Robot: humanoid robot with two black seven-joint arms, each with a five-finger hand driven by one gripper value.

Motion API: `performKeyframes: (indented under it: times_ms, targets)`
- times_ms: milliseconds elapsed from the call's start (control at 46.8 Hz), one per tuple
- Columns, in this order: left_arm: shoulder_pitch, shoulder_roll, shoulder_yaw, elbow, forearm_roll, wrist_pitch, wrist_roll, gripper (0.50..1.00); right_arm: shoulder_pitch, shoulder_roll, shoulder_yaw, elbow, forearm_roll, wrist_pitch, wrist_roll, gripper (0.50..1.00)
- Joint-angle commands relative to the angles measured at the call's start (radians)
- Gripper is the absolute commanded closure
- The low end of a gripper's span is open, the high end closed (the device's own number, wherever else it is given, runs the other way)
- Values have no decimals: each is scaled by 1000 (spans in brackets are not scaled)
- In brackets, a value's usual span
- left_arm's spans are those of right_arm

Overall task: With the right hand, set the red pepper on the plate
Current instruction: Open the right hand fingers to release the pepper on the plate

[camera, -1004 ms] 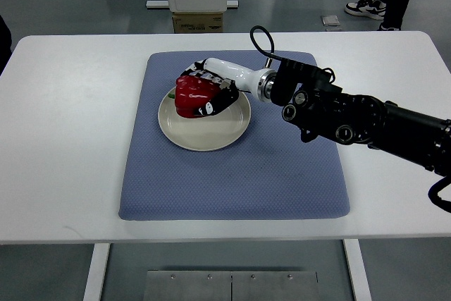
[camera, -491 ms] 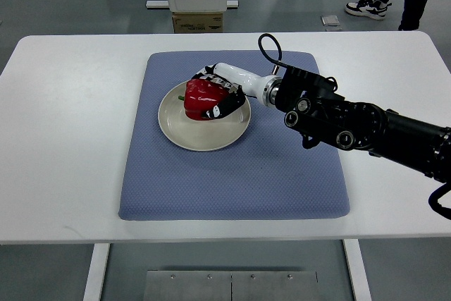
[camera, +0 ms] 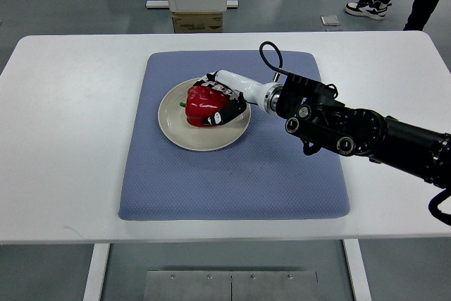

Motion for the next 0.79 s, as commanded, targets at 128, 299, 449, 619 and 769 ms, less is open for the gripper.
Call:
performKeyframes:
  times_ms: [128, 299, 449, 619, 769]
  targets:
    - [0, 0, 0, 0, 1, 0, 1, 500, 3, 0, 0, 0, 10, 0, 1, 521]
    - [0, 0, 0, 0, 1, 0, 0, 500, 5, 0, 0, 1, 14, 0, 0, 507]
    - [0, 0, 2, 0, 1, 0, 0, 500, 6, 0, 2, 3, 20, 0, 0, 502]
    - [0, 0, 0, 0, 1, 0, 0, 500, 20, 0, 12, 15, 51, 0, 0, 502]
    - [0, 0, 0, 0, 1, 0, 0, 500, 26, -70, 61, 43, 66, 3, 1, 505]
